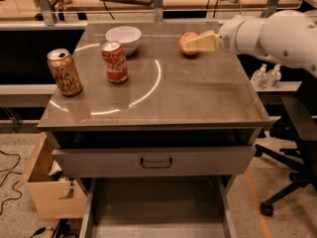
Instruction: Place orange into middle drawer
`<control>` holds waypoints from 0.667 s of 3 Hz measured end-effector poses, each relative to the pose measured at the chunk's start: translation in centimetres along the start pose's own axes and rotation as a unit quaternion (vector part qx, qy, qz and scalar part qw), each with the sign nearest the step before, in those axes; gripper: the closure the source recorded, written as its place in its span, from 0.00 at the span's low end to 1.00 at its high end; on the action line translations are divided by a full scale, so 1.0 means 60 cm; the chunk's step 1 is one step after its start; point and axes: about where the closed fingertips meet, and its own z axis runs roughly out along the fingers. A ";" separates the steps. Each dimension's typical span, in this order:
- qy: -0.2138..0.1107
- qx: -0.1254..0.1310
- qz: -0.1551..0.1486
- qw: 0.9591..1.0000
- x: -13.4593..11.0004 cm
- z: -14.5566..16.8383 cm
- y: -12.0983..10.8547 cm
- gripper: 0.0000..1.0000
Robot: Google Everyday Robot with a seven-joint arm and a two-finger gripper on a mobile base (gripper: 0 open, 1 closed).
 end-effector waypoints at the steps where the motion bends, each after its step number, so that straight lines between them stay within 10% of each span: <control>1: -0.006 0.005 0.030 1.000 0.024 0.062 -0.002 0.00; 2: -0.008 -0.001 0.040 0.999 0.034 0.101 0.000 0.00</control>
Offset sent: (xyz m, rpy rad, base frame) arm 0.0724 0.0248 -0.0532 0.1038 0.0311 -0.0157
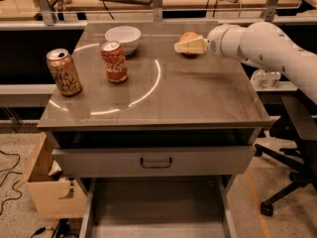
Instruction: Place orange into middle drawer
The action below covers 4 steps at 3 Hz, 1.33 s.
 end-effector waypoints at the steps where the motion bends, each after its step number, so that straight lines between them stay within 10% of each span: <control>1: 0.007 -0.017 -0.004 1.000 0.021 0.032 0.001 0.00; 4: 0.001 -0.050 -0.005 0.999 0.058 0.082 -0.010 0.00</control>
Offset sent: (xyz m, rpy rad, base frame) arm 0.0255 -0.0061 -0.0531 -0.0050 0.0665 0.0993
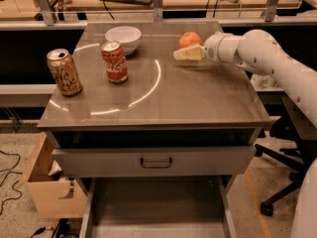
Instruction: Place orange into middle drawer
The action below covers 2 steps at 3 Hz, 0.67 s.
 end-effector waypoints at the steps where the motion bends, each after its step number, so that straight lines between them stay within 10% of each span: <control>1: -0.009 -0.003 -0.009 1.000 -0.011 0.011 -0.011 0.00; 2: -0.015 -0.006 -0.013 1.000 -0.018 0.018 -0.018 0.00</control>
Offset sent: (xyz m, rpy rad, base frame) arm 0.0243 -0.0079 0.0152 -0.0021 -0.0559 0.0274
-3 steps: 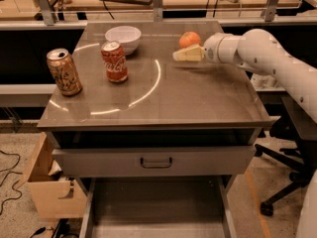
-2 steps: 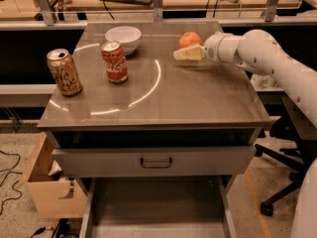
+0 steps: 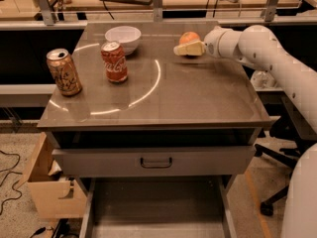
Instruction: Place orange into middle drawer
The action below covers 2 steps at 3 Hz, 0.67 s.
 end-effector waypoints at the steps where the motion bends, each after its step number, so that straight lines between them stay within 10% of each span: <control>1: -0.007 -0.009 0.005 1.000 0.001 0.012 0.002 0.00; 2: -0.012 -0.025 0.012 1.000 0.004 0.034 0.013 0.00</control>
Offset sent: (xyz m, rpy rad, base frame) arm 0.0190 0.0258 -0.0129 0.0683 0.0080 0.0742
